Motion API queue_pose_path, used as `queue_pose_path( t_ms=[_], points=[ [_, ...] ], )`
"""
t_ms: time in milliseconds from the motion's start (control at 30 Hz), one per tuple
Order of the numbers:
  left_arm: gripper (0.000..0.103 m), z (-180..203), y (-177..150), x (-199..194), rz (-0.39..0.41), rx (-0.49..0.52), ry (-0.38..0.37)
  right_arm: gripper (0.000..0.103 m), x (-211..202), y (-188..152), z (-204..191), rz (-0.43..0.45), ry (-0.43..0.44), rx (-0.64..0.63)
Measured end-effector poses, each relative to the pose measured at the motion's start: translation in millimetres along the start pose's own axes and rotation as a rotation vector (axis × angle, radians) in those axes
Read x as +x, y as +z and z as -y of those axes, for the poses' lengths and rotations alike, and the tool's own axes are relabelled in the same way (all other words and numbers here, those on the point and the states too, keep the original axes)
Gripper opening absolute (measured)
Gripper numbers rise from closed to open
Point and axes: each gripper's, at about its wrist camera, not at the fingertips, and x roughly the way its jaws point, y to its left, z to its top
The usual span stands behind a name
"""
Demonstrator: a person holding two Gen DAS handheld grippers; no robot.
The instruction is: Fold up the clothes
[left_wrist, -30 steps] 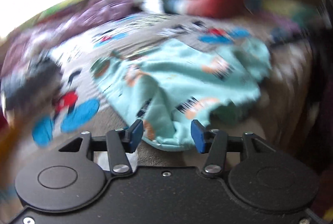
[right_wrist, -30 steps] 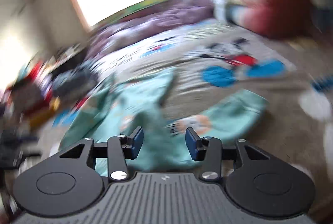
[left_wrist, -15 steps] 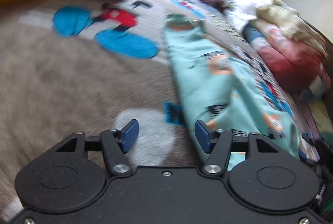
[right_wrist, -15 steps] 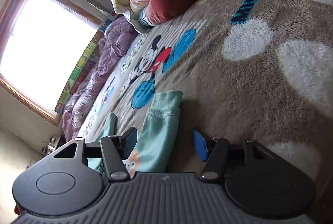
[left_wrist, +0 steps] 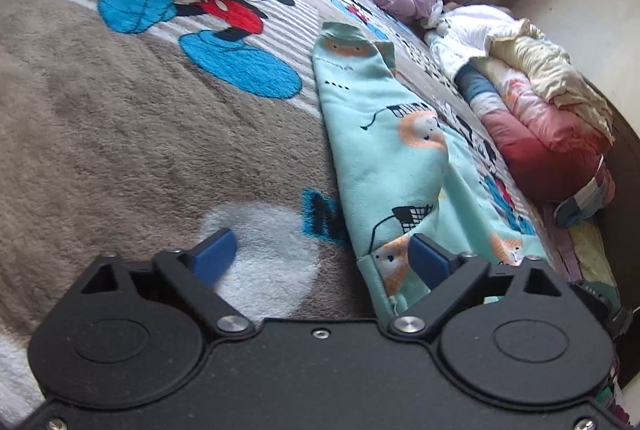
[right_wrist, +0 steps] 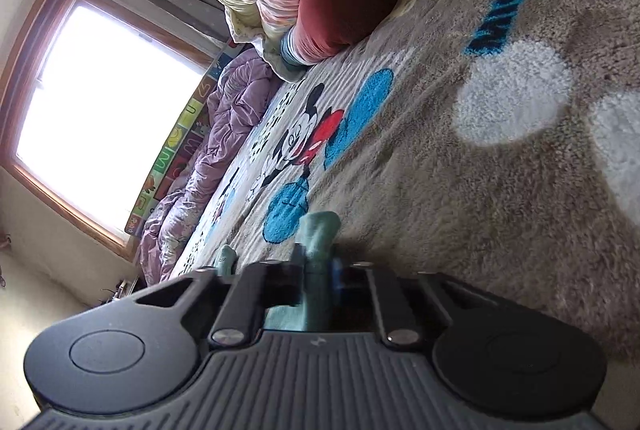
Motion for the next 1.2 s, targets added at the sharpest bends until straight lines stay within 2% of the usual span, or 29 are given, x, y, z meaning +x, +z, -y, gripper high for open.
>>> queue_pose_path(
  t_ms=[333,567,767,1067,1200],
  points=[
    [0.100,10.6,-5.7,6.1,0.003,0.078,0.043,0.010,-8.8,31.3,-17.2,0.138,0.062,-0.040],
    [0.102,17.3,-8.5,10.1,0.001,0.113,0.071,0.009,-13.6,50.1,-7.0,0.219,0.046,-0.021],
    [0.103,19.5,-9.2,11.4,0.001,0.125,0.085,0.009,-13.5,53.3,5.2,0.227,-0.033,0.001],
    [0.103,20.2,-10.1,11.6,0.004,0.132,0.086,0.010,-6.8,49.7,14.2,0.195,-0.235,-0.036],
    [0.103,20.4,-10.3,11.9,0.004,0.136,0.086,0.014,-18.0,53.6,20.8,0.259,-0.352,-0.012]
  ],
)
